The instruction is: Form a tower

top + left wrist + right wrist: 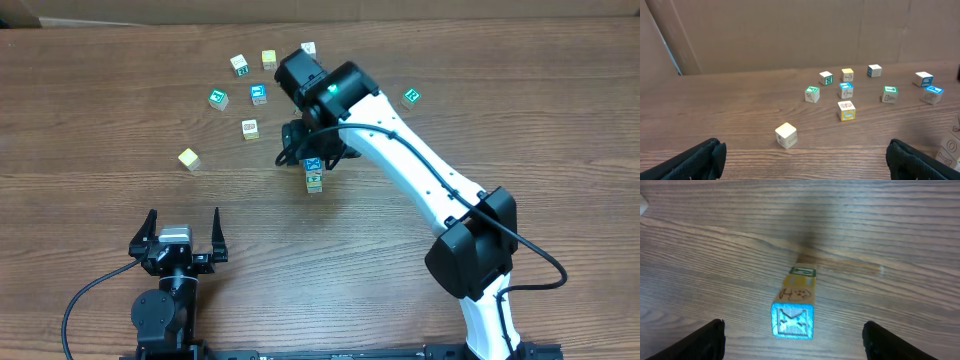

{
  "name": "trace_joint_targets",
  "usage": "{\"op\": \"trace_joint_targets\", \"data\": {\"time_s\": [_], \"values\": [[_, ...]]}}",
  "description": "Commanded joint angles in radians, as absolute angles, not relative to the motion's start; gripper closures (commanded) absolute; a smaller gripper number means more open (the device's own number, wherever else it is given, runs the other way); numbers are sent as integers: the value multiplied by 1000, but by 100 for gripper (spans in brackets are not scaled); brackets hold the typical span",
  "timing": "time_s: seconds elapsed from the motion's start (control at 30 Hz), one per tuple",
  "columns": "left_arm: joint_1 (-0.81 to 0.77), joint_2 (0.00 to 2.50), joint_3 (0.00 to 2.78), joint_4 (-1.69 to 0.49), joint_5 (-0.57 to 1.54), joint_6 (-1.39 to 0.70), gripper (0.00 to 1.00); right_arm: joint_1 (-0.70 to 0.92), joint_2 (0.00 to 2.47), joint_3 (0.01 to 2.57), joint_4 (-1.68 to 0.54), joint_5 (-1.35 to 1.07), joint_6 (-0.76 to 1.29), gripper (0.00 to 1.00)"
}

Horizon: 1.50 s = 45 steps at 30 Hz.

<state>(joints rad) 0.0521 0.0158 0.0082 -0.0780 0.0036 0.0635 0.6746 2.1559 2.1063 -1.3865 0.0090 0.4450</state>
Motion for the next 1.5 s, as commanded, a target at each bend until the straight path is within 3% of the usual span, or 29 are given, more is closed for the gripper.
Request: {"op": "trace_joint_targets", "data": {"time_s": [0.0,0.4,0.6,1.03,1.17,1.4,1.47], "values": [[46,4,5,-78,-3,90,0,675,2154,2052,-1356,13,475,16],[46,4,5,-78,-3,90,1,686,2154,1904,-1218,13,475,18],[46,4,5,-78,-3,90,0,687,2154,1904,-1213,13,476,28],[46,4,5,-78,-3,90,0,727,2154,1904,-1208,89,532,29],[46,4,5,-78,-3,90,1,729,2154,1904,-1205,89,532,35],[46,4,5,-78,-3,90,0,729,2154,1904,-1201,124,531,36],[46,4,5,-78,-3,90,0,729,2154,1904,-1200,123,532,41]]}}
